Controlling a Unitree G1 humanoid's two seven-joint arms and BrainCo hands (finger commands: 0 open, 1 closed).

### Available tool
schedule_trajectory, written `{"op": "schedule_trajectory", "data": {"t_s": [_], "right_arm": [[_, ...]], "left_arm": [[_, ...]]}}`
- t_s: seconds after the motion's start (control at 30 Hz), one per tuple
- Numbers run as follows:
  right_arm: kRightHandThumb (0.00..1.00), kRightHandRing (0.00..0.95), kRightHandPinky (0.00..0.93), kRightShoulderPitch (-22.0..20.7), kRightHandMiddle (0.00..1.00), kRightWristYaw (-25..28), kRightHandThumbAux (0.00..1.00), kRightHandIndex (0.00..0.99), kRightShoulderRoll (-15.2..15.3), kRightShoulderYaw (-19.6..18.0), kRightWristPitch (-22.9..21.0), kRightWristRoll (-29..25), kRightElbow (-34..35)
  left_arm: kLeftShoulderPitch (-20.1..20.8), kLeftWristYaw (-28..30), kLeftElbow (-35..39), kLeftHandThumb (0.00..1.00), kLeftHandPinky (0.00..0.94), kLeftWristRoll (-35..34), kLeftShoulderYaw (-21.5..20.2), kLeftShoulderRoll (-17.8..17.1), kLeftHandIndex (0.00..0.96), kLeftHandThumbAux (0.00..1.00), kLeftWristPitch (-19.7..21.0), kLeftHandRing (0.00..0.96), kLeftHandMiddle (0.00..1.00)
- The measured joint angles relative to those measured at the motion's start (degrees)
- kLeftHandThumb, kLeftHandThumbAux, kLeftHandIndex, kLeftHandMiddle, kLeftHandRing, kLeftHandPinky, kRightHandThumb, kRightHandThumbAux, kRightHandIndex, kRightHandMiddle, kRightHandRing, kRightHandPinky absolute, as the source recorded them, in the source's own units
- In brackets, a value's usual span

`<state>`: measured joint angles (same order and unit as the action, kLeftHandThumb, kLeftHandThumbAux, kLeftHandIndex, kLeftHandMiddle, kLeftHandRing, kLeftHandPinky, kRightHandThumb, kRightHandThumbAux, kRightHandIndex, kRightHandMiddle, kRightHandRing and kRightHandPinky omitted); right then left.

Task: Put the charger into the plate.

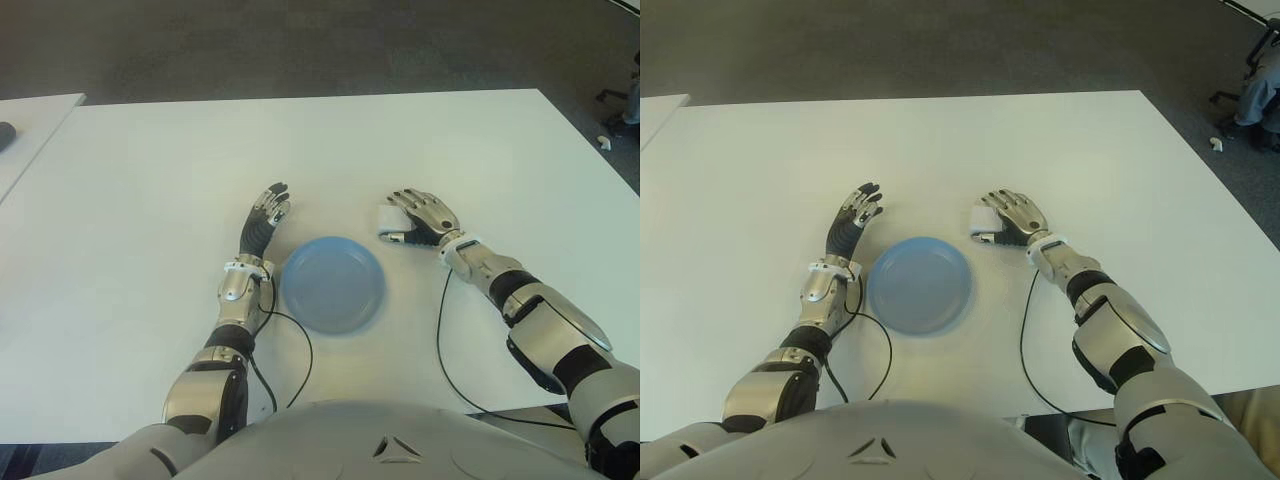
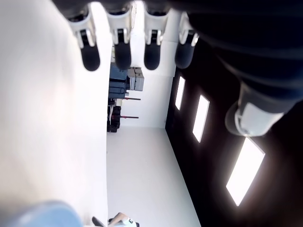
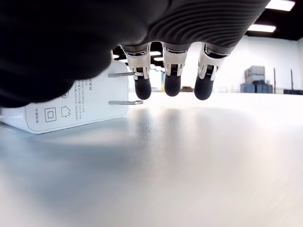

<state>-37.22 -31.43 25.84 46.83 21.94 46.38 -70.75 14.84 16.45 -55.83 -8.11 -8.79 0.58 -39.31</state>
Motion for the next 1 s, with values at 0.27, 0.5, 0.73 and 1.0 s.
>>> {"op": "schedule_trajectory", "data": {"t_s": [0.27,0.5,0.73,1.0], "right_arm": [[0.365,0.0,0.0,-0.4,0.0,0.0,0.085,0.0,0.4,1.0,0.0,0.0,-0.1],[0.376,0.0,0.0,-0.8,0.0,0.1,0.065,0.0,1.3,2.1,0.2,0.0,-0.3],[0.419,0.137,0.158,-1.1,0.132,0.3,0.153,0.049,2.2,3.0,0.9,0.0,-0.3],[0.69,0.69,0.73,-1.3,0.661,0.2,0.634,0.407,2.1,3.0,0.0,0.0,-0.6]], "left_arm": [[-0.1,0.0,0.2,0.013,0.174,0.0,0.0,0.1,0.154,0.493,-0.2,0.133,0.136],[-0.2,-0.2,0.2,0.007,0.165,0.2,0.0,0.1,0.154,0.503,-0.1,0.126,0.129],[-0.2,-0.3,0.2,0.001,0.166,0.2,0.0,0.1,0.152,0.518,-0.1,0.129,0.131],[-0.2,-0.3,0.2,0.0,0.17,0.1,-0.1,0.3,0.146,0.505,-0.1,0.131,0.131]]}}
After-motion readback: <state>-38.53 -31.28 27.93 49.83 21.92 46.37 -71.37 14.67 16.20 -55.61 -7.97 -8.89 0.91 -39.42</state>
